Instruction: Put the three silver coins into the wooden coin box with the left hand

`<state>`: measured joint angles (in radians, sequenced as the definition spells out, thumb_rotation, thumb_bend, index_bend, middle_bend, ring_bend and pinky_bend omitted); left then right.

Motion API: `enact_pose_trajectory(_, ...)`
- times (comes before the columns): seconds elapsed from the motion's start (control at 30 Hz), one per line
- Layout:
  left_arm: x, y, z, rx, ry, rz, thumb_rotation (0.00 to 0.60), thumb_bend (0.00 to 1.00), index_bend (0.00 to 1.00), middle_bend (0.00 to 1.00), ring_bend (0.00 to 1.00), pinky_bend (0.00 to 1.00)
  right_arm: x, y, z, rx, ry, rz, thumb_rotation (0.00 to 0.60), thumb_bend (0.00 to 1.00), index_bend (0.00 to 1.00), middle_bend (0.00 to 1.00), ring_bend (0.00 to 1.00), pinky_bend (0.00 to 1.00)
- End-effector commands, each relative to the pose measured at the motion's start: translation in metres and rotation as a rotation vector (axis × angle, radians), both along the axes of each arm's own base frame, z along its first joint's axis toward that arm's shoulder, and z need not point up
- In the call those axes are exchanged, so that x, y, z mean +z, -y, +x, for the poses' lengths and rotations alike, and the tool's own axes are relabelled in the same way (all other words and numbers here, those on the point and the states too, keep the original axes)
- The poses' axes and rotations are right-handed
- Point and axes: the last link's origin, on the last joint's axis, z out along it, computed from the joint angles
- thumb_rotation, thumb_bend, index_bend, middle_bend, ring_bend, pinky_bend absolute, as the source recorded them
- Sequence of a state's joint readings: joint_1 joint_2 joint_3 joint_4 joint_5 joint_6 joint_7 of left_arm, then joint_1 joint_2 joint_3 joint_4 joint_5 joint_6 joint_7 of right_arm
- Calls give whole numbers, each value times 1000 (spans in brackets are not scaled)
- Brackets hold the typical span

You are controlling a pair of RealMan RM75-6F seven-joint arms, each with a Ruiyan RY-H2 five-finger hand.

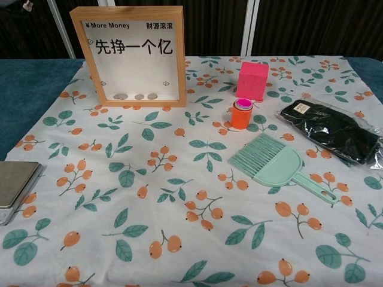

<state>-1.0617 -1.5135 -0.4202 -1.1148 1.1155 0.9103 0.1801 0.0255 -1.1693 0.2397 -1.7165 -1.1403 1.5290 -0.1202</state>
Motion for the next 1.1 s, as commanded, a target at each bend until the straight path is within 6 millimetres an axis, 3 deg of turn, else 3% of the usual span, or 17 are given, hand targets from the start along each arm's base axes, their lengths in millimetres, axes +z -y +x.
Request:
enact_pose_trajectory(0.03, -3, 0, -6, 0, -2, 5, 600, 475, 782, 313, 0, 0, 0, 0, 0, 0, 0, 2, 600, 394, 180, 46, 22, 0)
enact_pose_trajectory(0.47, -15, -3, -29, 16, -32, -15, 600, 475, 781, 312, 0, 0, 0, 0, 0, -5, 2, -3, 600, 394, 180, 46, 22, 0)
enact_pose_trajectory(1.1, -22, -7, -36, 0, -84, -12, 600, 474, 781, 305, 0, 0, 1, 0, 0, -5, 2, -6, 600, 394, 180, 47, 22, 0)
